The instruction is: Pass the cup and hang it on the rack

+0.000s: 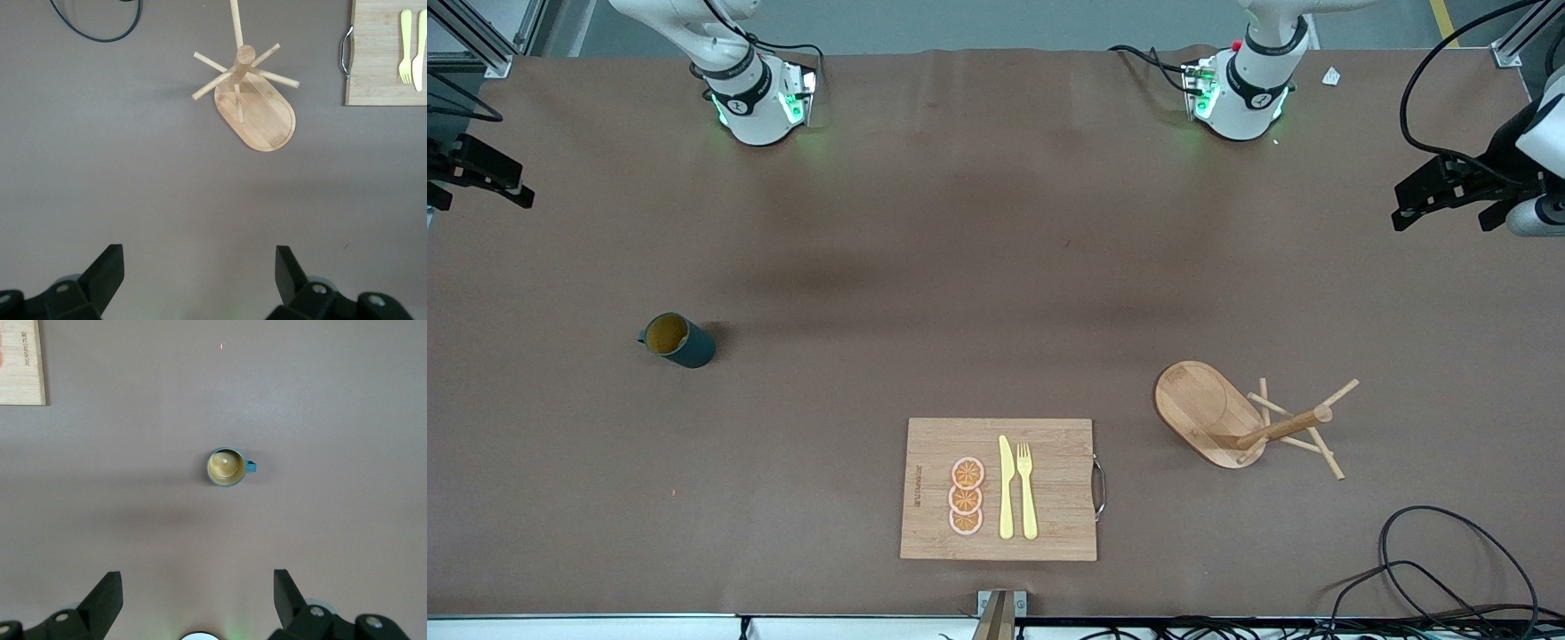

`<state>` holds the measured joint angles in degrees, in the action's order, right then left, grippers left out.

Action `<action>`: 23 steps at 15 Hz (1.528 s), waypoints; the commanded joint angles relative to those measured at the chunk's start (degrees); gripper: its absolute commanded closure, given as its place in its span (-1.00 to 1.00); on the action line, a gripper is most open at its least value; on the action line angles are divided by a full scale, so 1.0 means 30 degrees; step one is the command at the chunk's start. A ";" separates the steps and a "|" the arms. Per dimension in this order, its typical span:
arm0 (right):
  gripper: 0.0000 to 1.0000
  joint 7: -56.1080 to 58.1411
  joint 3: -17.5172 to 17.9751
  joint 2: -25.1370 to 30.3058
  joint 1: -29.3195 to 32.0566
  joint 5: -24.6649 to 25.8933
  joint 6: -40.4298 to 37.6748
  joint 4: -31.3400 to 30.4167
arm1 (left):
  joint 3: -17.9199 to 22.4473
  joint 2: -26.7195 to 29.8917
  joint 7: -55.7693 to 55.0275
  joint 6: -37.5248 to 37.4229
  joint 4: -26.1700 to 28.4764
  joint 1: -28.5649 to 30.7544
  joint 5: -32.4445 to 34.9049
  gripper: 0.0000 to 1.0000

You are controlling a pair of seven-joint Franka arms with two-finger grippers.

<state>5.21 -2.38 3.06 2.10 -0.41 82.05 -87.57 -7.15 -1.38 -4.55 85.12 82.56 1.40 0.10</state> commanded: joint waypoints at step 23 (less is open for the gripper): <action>-1.00 0.1038 -0.0087 -0.4737 0.0997 0.0136 0.1213 0.0129 | 0.0039 -0.0535 0.0373 -0.0219 -0.0216 -0.0085 -0.0239 -1.00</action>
<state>5.59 -2.79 -5.33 2.61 -0.02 84.34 -88.51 -7.09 -2.94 -4.45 85.04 82.61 1.40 0.10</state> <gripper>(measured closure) 0.000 0.000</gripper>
